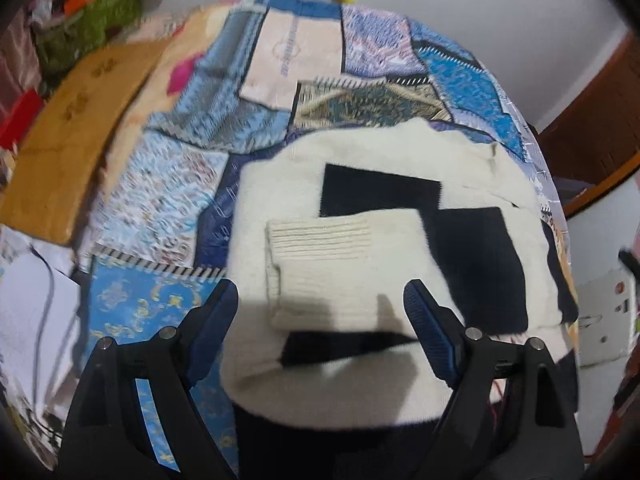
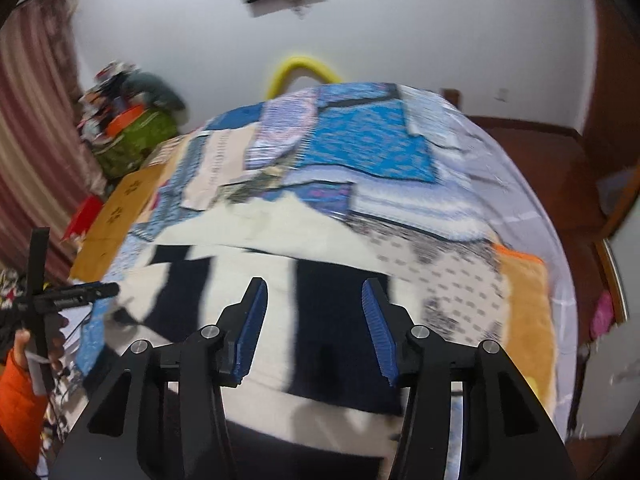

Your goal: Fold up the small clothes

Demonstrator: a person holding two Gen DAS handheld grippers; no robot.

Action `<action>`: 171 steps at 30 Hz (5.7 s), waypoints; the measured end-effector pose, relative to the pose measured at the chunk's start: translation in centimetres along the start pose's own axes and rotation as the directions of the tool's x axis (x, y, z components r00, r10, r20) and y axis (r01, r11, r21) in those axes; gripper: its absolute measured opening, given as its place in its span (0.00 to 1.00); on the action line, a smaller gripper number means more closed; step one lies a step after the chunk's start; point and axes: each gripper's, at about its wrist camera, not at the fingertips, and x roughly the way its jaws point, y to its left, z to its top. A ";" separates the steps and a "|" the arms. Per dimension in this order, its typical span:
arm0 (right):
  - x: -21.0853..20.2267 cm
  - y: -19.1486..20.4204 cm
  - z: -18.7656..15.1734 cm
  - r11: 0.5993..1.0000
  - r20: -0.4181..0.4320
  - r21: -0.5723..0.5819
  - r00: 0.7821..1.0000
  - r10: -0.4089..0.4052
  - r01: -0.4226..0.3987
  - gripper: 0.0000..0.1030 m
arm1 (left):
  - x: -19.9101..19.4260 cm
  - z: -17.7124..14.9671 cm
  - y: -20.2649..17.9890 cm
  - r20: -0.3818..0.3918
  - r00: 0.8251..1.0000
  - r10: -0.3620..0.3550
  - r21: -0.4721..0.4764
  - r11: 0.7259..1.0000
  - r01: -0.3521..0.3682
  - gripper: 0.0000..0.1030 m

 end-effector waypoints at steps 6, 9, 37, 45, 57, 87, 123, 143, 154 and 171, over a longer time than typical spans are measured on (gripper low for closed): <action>0.1 -4.5 -1.7 0.997 -0.029 0.074 0.999 -0.027 0.030 0.44 | 2.5 0.7 2.0 -0.086 0.990 -0.113 -0.165 0.981 0.098 0.82; 0.5 -5.6 -2.4 0.996 -0.040 0.085 0.999 -0.023 0.027 0.44 | 2.8 0.8 2.6 -0.081 0.986 -0.144 -0.214 0.969 0.124 0.77; 1.9 -7.9 -4.4 0.988 -0.076 0.156 0.997 0.005 0.007 0.44 | -8.1 3.9 -6.4 0.264 0.964 0.010 0.098 0.994 -0.038 0.13; 3.0 -6.9 -5.6 0.989 -0.111 0.145 0.993 0.038 -0.021 0.44 | -6.5 3.9 -5.2 0.269 0.958 0.104 0.098 0.986 -0.134 0.12; 5.4 -4.8 -6.8 0.995 -0.177 0.100 0.983 0.040 -0.022 0.45 | 1.0 0.8 -1.0 0.123 0.984 0.130 0.081 0.987 -0.140 0.13; -2.1 -1.3 -8.1 0.999 -0.089 0.020 0.995 -0.041 0.043 0.72 | -5.2 -5.6 0.8 0.144 0.975 0.171 0.103 0.977 -0.186 0.73; -1.4 -0.7 -15.1 0.984 -0.161 0.153 0.981 0.112 -0.088 0.61 | -2.7 -13.8 3.3 -0.062 0.990 -0.129 -0.063 0.990 0.125 0.54; -3.6 -0.3 -10.8 0.994 -0.001 0.061 0.996 0.086 -0.085 0.09 | -9.8 -8.1 -1.6 0.190 0.976 -0.108 0.109 0.990 0.088 0.10; -1.5 -2.1 -6.8 0.996 0.054 0.082 0.998 0.019 -0.023 0.08 | -7.5 -4.5 0.2 0.224 0.974 -0.038 0.040 0.999 0.030 0.10; 1.7 -4.9 -7.4 0.989 -0.057 0.144 0.998 -0.008 0.016 0.25 | -2.3 -5.4 1.6 0.093 0.996 0.021 0.057 0.998 -0.026 0.16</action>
